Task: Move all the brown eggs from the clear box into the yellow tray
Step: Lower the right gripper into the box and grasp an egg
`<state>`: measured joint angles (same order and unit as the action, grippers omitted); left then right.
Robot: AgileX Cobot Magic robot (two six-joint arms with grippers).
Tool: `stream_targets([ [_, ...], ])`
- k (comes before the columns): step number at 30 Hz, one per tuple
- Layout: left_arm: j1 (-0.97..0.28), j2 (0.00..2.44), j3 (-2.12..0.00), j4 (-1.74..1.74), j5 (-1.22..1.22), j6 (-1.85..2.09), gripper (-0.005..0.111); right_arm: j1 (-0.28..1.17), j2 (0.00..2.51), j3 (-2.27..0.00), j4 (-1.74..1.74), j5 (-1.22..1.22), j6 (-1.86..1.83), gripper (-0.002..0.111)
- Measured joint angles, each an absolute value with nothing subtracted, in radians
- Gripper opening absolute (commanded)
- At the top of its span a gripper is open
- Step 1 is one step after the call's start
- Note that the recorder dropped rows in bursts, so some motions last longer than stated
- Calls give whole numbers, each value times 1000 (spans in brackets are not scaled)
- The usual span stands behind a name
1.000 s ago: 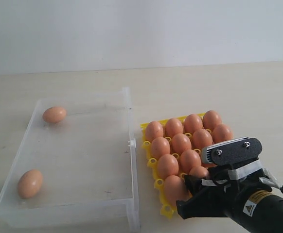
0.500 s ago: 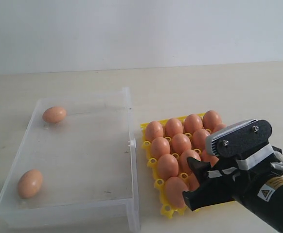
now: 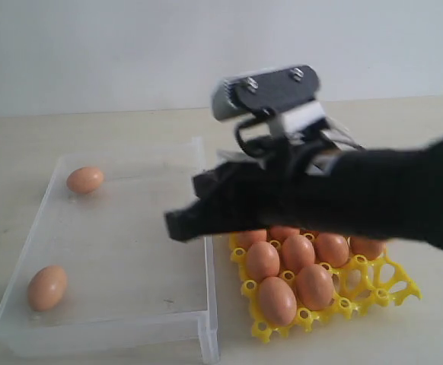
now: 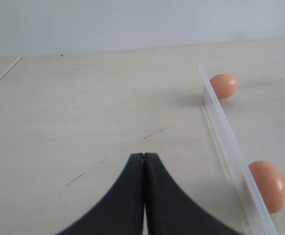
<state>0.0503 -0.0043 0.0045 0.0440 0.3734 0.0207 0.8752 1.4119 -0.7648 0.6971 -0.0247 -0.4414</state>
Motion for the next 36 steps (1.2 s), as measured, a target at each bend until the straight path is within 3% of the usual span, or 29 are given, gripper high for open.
stream_targets([
  [4, 50, -4, 5, 44, 373, 21, 0, 875, 1590, -999, 722, 156, -300, 9],
  [6, 50, -4, 5, 44, 373, 21, 0, 875, 1705, -1102, 763, 258, -242, 21],
  [10, 50, -4, 5, 44, 373, 21, 0, 875, 1915, -1254, 861, 433, -207, 59],
  [13, 50, -4, 5, 44, 373, 21, 0, 875, 2034, -1353, 982, 498, -165, 71],
  [24, 50, -4, 5, 44, 373, 21, 0, 875, 2261, -1604, 1077, 535, -38, 70],
  [33, 50, -4, 5, 44, 373, 21, 0, 875, 2321, -1627, 1021, 546, -20, 69],
  [36, 50, -4, 5, 44, 373, 21, 0, 875, 2337, -1629, 1023, 550, -20, 57],
])
